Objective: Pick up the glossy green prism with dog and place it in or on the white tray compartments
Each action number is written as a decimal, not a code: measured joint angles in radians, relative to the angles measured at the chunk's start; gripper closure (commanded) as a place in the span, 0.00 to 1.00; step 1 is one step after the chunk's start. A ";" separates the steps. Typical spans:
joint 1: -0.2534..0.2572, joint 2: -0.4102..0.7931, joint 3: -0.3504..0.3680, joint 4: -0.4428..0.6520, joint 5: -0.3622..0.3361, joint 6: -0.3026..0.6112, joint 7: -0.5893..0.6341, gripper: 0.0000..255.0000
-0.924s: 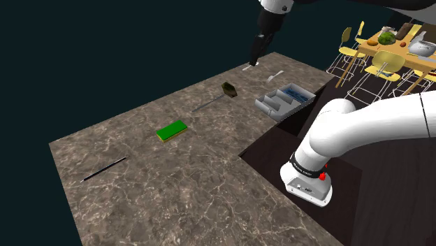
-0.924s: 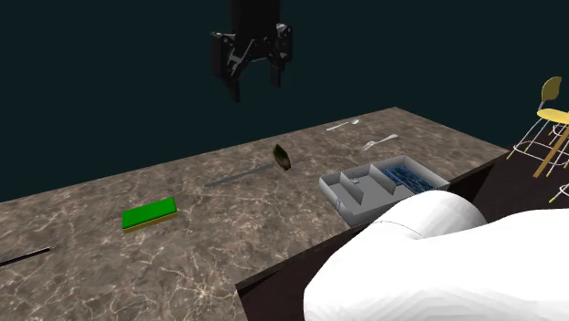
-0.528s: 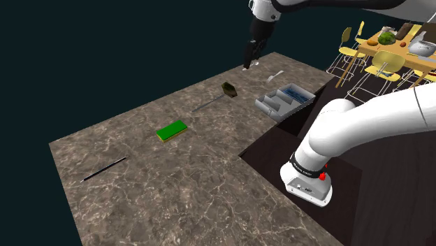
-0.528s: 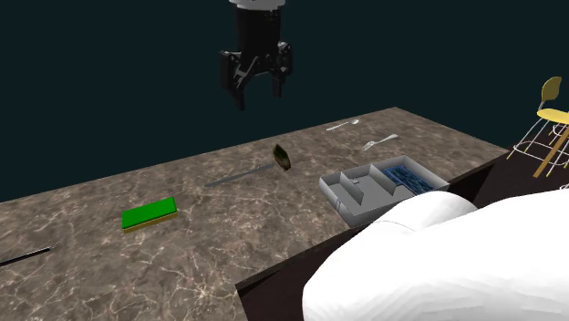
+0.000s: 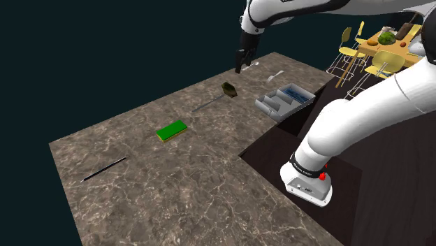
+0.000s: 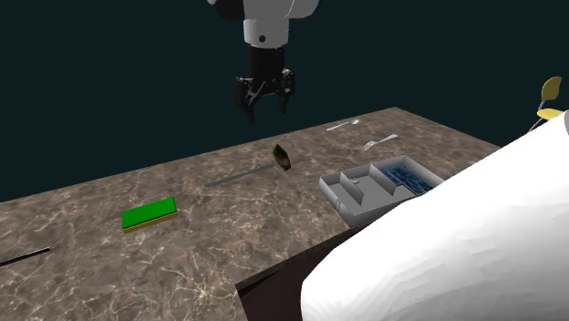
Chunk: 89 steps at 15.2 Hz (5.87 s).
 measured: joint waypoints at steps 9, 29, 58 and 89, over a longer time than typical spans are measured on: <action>-0.025 0.329 -0.090 0.118 0.056 0.166 -0.066 0.00; -0.117 0.861 -0.124 0.381 0.260 0.344 -0.209 0.00; -0.105 0.777 -0.141 0.416 0.221 0.232 -0.179 1.00; -0.273 0.361 -0.332 0.127 0.032 0.124 -0.432 1.00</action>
